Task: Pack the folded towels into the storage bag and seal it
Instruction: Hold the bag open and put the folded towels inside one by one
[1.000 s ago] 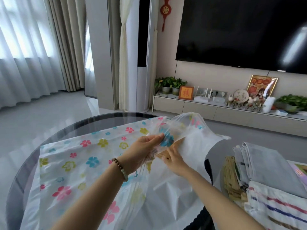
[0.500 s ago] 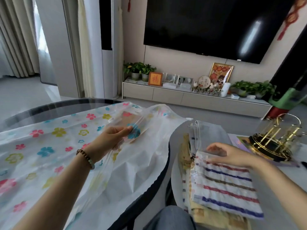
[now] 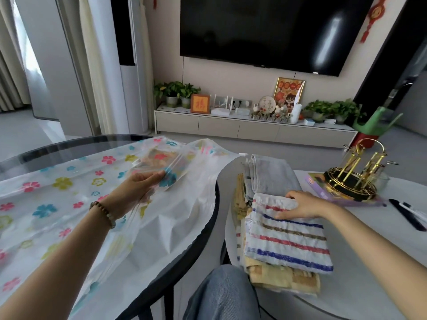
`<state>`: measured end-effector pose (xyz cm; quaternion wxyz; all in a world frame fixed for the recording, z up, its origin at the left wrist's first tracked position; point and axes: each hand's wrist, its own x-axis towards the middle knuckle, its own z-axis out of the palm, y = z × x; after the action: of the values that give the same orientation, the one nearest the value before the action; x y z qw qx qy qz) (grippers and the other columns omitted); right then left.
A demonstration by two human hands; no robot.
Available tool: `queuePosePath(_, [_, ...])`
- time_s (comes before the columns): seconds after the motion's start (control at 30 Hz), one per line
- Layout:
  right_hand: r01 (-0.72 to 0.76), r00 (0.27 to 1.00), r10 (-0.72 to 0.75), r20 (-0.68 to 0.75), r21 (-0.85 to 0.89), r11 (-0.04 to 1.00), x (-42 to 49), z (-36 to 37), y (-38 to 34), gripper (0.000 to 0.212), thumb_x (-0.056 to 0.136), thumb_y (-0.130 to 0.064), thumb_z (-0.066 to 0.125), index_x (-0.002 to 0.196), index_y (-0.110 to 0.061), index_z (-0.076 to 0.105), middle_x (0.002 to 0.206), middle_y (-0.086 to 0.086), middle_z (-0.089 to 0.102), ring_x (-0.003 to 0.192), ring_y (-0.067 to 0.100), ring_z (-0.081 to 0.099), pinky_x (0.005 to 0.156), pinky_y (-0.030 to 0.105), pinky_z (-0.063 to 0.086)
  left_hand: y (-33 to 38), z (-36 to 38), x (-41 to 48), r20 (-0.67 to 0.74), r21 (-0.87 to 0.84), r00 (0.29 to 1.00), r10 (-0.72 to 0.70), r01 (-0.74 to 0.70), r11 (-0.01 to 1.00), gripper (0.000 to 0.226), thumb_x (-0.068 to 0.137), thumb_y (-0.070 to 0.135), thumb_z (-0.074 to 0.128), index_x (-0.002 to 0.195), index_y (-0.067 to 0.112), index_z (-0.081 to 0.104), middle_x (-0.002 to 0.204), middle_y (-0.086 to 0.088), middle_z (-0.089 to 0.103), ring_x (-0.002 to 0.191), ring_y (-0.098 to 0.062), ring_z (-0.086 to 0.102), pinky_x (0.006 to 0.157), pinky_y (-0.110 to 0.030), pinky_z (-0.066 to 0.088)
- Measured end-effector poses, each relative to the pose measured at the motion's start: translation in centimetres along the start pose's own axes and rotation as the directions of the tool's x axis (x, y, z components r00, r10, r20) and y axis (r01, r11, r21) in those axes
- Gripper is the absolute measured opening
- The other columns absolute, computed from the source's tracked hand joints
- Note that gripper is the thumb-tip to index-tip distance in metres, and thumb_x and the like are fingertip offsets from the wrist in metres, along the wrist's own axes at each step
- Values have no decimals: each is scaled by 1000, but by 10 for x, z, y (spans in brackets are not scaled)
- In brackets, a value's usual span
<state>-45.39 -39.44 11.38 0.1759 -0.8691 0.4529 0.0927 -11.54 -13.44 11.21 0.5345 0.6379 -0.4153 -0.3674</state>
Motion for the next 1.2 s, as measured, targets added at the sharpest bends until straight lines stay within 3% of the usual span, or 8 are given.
queuePosePath(0.3, [178, 955, -184, -232, -43, 983, -23, -5, -1, 34, 81, -52, 61, 105, -28, 61, 112, -2, 66, 103, 20, 61, 83, 35, 48, 6, -1, -6, -56, -46, 998, -35, 32, 998, 30, 74, 53, 55, 87, 34, 75, 108, -7, 44, 96, -20, 35, 69, -20, 29])
queuePosePath(0.4, [166, 936, -199, -289, -137, 977, -43, -6, -17, 59, 84, -54, 57, 137, -36, 41, 147, -7, 41, 131, 17, 44, 101, 32, 41, 13, 0, -11, -67, -53, 997, -49, 45, 998, 27, 74, 52, 55, 80, 37, 76, 100, -5, 45, 78, -13, 39, 66, -20, 28])
queuePosePath(0.53, [316, 946, -320, 57, 72, 946, -78, 31, -41, 84, 65, -74, 57, 140, -46, 30, 144, -28, 21, 136, 1, 23, 110, 28, 23, 16, 4, -14, -78, -72, 994, -72, 67, 995, 34, 86, 43, 49, 63, 42, 74, 84, 4, 48, 68, -8, 36, 63, -19, 29])
queuePosePath(0.7, [346, 935, -350, 60, -374, 860, -71, 87, -30, 104, 66, -82, 44, 147, -43, -8, 151, -17, -25, 137, 3, -22, 113, 33, -13, 17, 11, -21, -83, -78, 994, -75, 68, 995, 42, 92, 38, 45, 62, 42, 73, 79, 4, 45, 65, -9, 36, 41, -6, 36])
queuePosePath(0.87, [281, 959, -283, 3, -135, 950, -73, 68, -42, 69, 82, -66, 35, 146, -39, 25, 156, -10, 25, 142, 12, 26, 114, 31, 22, 21, 11, -27, -78, -67, 993, -94, 89, 994, 44, 93, 36, 44, 63, 35, 75, 83, 4, 48, 68, -9, 38, 56, -17, 36])
queuePosePath(0.97, [188, 982, -186, -31, 159, 969, -78, 27, -48, 35, 93, -51, 37, 112, -33, 59, 103, 1, 68, 90, 17, 66, 75, 23, 56, 26, 8, -27, -111, -86, 986, -126, 117, 989, 26, 94, 35, 43, 81, 27, 64, 109, 0, 50, 95, -16, 45, 77, -29, 35])
queuePosePath(1.1, [183, 961, -93, -260, 346, 920, -88, -45, -74, 39, 91, -51, 43, 76, -21, 61, 64, -1, 63, 61, 15, 61, 57, 22, 47, 31, -2, -23, -155, -88, 980, -129, 117, 989, 32, 94, 35, 43, 113, 15, 58, 135, -7, 45, 126, -26, 41, 92, -32, 35])
queuePosePath(1.2, [128, 992, -83, -100, 667, 734, -88, -68, -103, 37, 88, -51, 51, 89, -19, 68, 71, 0, 74, 64, 15, 70, 62, 25, 57, 41, -10, -25, -184, -91, 976, -117, 101, 991, 30, 95, 34, 43, 109, 14, 60, 122, -3, 54, 123, -26, 44, 90, -29, 37])
